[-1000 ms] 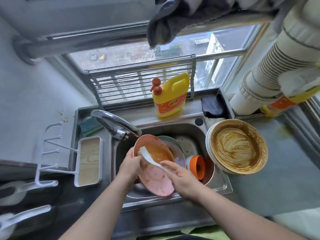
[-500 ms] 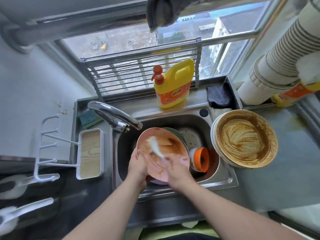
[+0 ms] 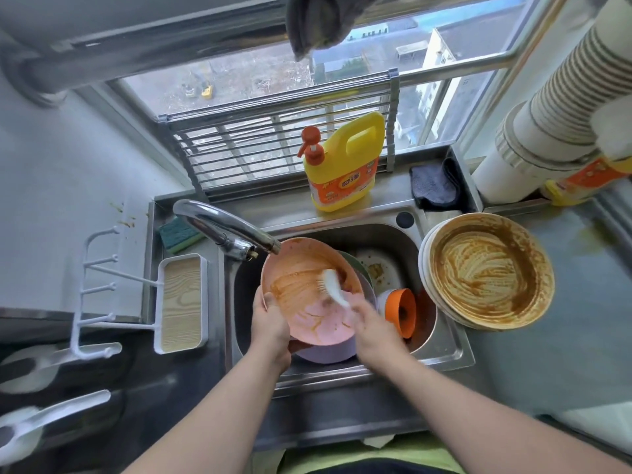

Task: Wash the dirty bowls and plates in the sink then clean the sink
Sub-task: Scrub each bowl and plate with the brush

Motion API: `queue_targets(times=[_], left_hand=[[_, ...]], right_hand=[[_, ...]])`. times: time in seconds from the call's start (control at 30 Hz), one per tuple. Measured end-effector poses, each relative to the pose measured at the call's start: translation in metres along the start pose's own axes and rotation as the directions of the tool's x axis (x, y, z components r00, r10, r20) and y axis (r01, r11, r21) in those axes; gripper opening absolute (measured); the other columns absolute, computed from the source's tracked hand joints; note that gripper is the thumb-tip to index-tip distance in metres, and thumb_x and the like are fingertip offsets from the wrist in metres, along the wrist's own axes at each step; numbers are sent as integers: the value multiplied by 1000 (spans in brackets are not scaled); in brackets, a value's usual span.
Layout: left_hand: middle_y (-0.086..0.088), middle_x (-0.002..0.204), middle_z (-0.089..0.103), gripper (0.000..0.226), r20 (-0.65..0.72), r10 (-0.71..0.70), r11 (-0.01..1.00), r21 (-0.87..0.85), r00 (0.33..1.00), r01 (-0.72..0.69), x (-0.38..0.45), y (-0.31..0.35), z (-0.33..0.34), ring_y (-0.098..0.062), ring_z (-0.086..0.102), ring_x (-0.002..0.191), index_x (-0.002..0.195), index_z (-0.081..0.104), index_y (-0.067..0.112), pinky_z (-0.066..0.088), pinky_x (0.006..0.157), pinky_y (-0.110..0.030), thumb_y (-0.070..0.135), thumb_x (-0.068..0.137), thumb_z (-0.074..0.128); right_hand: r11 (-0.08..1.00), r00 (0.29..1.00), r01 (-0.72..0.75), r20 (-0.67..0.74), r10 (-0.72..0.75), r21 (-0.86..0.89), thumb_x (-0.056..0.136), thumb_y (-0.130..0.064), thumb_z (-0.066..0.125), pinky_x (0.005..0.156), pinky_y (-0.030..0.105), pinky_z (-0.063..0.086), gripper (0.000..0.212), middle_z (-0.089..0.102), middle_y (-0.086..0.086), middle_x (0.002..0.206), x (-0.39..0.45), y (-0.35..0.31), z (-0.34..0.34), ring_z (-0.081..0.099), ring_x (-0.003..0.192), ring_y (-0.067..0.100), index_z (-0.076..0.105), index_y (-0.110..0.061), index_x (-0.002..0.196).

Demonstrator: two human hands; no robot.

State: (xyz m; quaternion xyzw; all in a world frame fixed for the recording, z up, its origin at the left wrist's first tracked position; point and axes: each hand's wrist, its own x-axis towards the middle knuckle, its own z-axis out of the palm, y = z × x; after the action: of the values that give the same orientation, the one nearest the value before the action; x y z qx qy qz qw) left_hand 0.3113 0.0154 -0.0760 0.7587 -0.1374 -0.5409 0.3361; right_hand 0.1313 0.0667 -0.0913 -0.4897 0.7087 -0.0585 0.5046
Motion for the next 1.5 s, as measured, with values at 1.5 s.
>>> queue_targets(times=[1.5], left_hand=[[-11,122,70,26,66,-116,990,-68,991,120,0,30,-27,-41,72,104,126,49,42,57,75,-73,50,113,28]], right_hand=[[968,994,74,-65,-92,-241,110,-51,25,73,41,51,35,65,4,93,-22,30,-59,66,88,34,37,-56,143]])
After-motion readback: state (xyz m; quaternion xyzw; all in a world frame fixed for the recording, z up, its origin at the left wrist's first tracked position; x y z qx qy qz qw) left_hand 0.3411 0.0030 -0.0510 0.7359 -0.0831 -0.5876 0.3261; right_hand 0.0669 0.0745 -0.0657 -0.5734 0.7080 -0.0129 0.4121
